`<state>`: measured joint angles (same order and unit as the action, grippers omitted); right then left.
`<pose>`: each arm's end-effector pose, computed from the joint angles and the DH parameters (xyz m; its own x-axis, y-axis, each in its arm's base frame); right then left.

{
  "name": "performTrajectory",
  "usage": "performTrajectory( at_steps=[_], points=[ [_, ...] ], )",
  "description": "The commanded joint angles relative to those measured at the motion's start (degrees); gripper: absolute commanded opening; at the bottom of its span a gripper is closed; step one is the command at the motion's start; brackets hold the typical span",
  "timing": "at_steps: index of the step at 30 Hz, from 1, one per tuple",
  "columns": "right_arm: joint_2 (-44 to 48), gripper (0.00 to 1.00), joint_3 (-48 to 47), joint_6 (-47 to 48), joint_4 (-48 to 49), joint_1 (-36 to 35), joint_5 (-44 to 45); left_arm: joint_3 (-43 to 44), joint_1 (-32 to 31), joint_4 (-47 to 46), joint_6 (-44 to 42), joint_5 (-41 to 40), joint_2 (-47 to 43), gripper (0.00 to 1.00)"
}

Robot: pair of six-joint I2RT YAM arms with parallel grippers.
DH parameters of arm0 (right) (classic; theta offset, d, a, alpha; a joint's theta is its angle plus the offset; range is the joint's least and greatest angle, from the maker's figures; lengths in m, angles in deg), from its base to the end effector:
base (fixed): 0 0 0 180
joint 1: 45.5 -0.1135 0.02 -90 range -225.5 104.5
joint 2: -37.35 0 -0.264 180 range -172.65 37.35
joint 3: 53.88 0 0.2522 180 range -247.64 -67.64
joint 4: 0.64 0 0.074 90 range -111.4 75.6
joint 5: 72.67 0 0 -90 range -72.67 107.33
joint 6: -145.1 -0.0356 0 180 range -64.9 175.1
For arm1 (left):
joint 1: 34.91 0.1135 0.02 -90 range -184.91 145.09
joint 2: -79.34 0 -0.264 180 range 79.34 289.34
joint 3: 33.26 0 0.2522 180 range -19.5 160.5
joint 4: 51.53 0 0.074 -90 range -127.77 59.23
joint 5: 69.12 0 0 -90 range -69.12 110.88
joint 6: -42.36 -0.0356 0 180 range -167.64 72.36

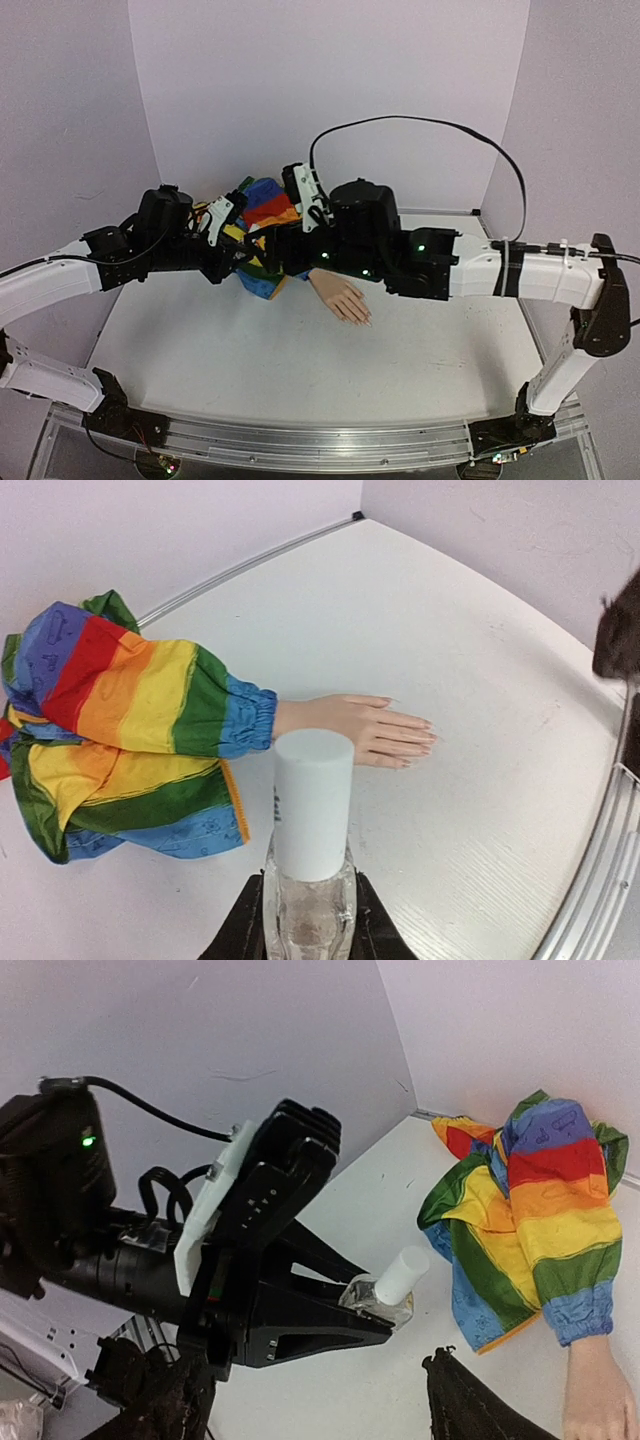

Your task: Paint the nails

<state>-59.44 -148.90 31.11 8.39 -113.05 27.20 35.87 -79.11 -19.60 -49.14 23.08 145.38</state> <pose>0.1628 0.3780 0.3816 -0.2997 0.3236 -0.8975 -0.7922 0.4398 0.4231 0.1859 -0.1827 0.3155 -0.3268 0.3543 -0.8762 0.7296 0.6839 0.0044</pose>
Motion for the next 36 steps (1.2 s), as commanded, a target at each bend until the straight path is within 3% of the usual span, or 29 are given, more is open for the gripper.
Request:
performTrajectory(
  at_steps=[1, 9, 15, 20, 36],
  points=[
    [7.49, 0.77, 5.82, 5.34, 3.56, 3.72, -10.95, 2.45, -0.14, -1.79, -0.12, 11.63, -0.79, 0.0],
    [12.43, 0.76, 14.06, 6.51, 11.72, 7.75, -39.06, 3.81, -0.09, -5.71, 0.96, 47.24, 2.42, 0.0],
    [11.12, 0.61, 14.89, 4.88, 17.03, 7.7, -47.08, 4.68, -0.17, -6.34, 0.98, 58.85, 4.43, 0.0],
    [8.6, 0.47, 13.57, 3.4, 19.96, 7.7, -50.97, 4.05, -0.35, -7.0, 0.63, 60.66, 4.01, 0.0],
    [5.55, 0.2, 12.61, 0.67, 25.66, 7.7, -54.75, 3.16, -0.44, -7.74, -0.49, 60.87, 2.58, 0.0]
  ],
)
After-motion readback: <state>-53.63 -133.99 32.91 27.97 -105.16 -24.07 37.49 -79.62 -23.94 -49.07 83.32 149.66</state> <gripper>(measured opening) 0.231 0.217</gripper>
